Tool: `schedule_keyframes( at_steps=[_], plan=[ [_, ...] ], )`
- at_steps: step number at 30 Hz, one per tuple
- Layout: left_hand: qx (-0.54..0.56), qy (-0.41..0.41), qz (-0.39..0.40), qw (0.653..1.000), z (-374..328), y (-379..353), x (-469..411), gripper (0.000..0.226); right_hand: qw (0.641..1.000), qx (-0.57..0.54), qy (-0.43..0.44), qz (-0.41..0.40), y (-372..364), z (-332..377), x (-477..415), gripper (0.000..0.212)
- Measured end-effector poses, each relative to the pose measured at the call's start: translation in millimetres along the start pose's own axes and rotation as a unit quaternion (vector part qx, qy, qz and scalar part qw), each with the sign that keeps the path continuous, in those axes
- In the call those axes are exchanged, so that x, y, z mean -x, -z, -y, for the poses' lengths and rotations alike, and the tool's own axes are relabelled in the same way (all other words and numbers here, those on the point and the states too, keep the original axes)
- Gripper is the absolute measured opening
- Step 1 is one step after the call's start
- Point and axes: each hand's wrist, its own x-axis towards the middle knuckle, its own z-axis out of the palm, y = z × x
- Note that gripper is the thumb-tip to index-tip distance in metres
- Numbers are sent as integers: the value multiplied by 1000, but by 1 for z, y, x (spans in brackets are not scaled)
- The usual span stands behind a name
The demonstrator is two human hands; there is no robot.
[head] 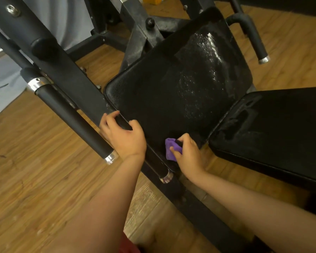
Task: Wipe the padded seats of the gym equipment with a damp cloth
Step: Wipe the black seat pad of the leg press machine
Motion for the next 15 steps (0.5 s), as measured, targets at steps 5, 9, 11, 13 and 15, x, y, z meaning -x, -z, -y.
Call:
schedule_keyframes(
  at_steps=[5,9,11,13,15],
  plan=[
    [17,-4,3,1000,3,-2,0,33,989,-129,-67,-19,-3,6,3,23],
    [29,-11,-1,1000,4,-2,0,31,984,-160,-74,-33,-2,20,-1,23],
    [31,-13,-6,999,4,-3,-1,30,983,-178,-50,-23,-2,35,-7,21],
    [34,-9,-11,999,3,-3,-1,29,979,-202,-32,-16,-4,53,-15,21],
    [33,-9,-12,999,2,-3,0,30,977,-214,-18,-20,-8,68,-24,23]
  ],
)
